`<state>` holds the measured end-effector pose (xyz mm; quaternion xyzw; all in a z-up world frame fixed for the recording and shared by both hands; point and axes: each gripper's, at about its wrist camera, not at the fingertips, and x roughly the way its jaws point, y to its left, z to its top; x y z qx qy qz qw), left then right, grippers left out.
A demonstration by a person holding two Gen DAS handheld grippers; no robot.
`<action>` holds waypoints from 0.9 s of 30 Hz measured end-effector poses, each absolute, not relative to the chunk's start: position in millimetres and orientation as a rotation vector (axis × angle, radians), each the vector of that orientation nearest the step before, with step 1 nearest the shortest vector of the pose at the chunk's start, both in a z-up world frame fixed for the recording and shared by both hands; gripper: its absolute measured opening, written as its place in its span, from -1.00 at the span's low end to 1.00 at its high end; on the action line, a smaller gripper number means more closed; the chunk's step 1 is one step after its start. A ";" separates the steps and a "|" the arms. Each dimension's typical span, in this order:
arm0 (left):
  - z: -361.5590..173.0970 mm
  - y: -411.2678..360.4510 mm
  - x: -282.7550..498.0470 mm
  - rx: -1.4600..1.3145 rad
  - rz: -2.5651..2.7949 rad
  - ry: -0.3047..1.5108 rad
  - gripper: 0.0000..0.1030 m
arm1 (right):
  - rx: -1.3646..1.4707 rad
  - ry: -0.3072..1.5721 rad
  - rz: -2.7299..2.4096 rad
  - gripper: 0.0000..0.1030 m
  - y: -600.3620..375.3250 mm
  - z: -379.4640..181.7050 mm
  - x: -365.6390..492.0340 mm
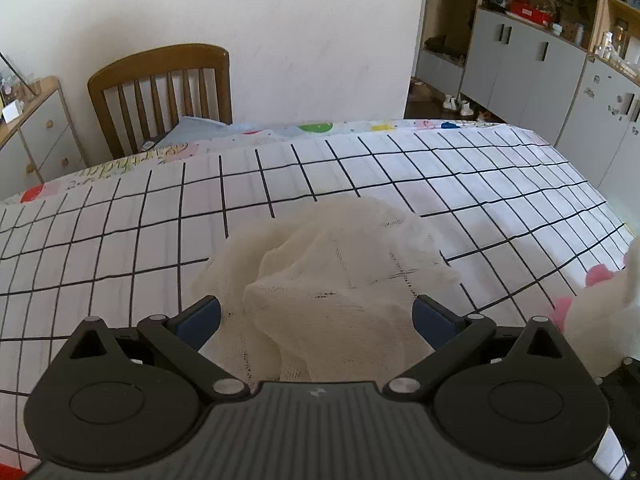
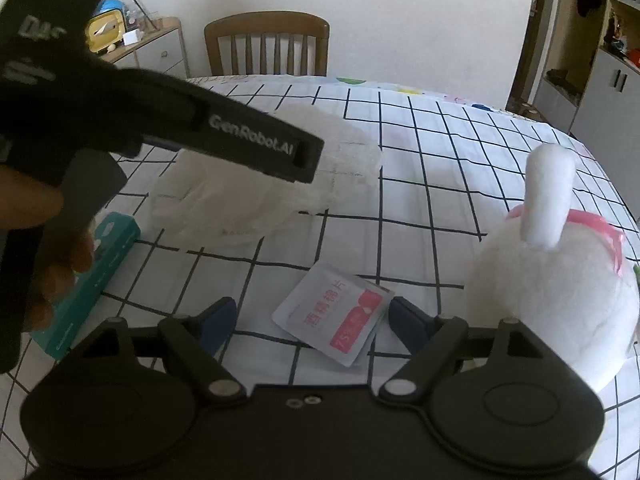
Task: Organize soft objects
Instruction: 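Grasp the white gauze with the left tool while the right tool grasps the pink sachet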
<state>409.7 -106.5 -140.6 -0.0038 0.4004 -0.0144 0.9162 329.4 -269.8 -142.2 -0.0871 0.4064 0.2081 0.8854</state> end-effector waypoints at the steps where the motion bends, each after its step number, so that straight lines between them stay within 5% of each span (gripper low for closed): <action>1: -142.1 -106.5 410.9 -0.009 -0.030 0.826 0.98 | -0.181 0.842 0.428 0.53 -269.9 -142.2 329.4; 6: -148.2 -108.1 413.5 0.000 -0.033 0.831 0.92 | -0.180 0.834 0.417 0.37 -274.0 -141.9 331.0; 17: -147.8 -105.3 412.7 -0.016 -0.025 0.837 -0.23 | -0.150 0.815 0.390 0.00 -279.4 -139.1 328.9; 25: -141.6 -104.4 405.5 -0.003 -0.009 0.815 -0.61 | -0.116 0.802 0.404 -0.29 -284.2 -133.7 326.6; 27: -139.0 -103.6 402.6 -0.009 -0.018 0.809 -0.64 | -0.106 0.801 0.408 -0.51 -286.3 -132.3 326.5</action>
